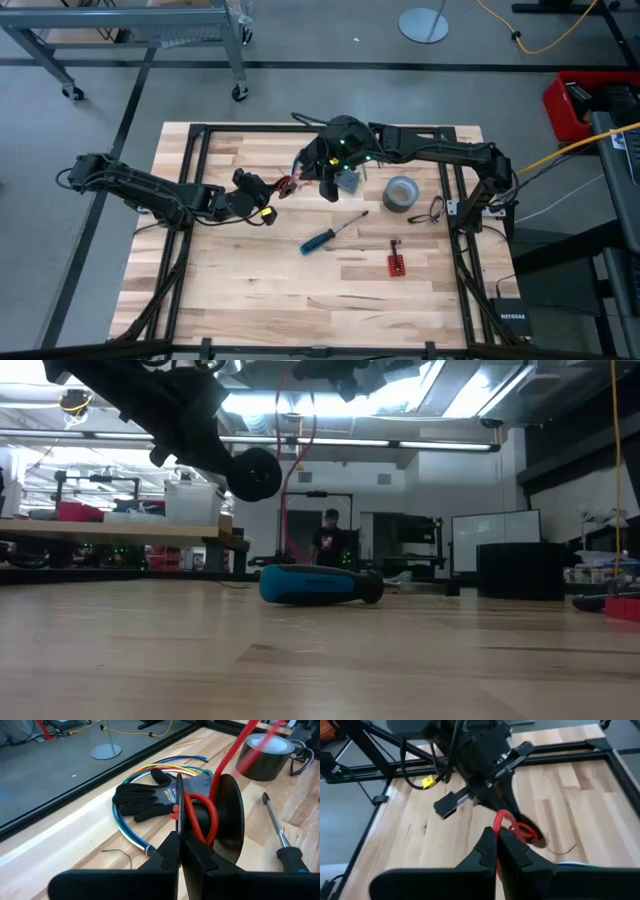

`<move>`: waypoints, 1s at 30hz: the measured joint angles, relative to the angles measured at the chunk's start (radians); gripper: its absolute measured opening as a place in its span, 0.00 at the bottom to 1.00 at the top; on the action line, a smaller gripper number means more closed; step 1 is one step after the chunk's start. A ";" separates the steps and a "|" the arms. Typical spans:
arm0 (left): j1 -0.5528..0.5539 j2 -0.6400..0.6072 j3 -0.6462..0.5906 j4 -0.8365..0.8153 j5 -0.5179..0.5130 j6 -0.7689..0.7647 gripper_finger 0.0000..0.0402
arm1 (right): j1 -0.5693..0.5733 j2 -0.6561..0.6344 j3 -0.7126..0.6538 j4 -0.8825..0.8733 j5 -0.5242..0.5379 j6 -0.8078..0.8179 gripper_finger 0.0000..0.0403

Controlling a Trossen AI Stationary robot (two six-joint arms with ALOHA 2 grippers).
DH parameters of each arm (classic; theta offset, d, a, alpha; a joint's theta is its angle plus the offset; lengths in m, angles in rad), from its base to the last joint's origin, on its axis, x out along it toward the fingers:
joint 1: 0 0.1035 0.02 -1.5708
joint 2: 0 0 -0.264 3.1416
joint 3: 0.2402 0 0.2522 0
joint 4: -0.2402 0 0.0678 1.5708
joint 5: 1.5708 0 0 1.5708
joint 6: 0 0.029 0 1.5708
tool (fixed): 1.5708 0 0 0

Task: Coil cords
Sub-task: Coil the red wire onto the spool

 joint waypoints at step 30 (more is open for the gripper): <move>0.028 0.085 -0.001 0.444 0.011 0.163 0.00 | 0.095 0.150 0.002 0.127 -0.062 0.042 0.01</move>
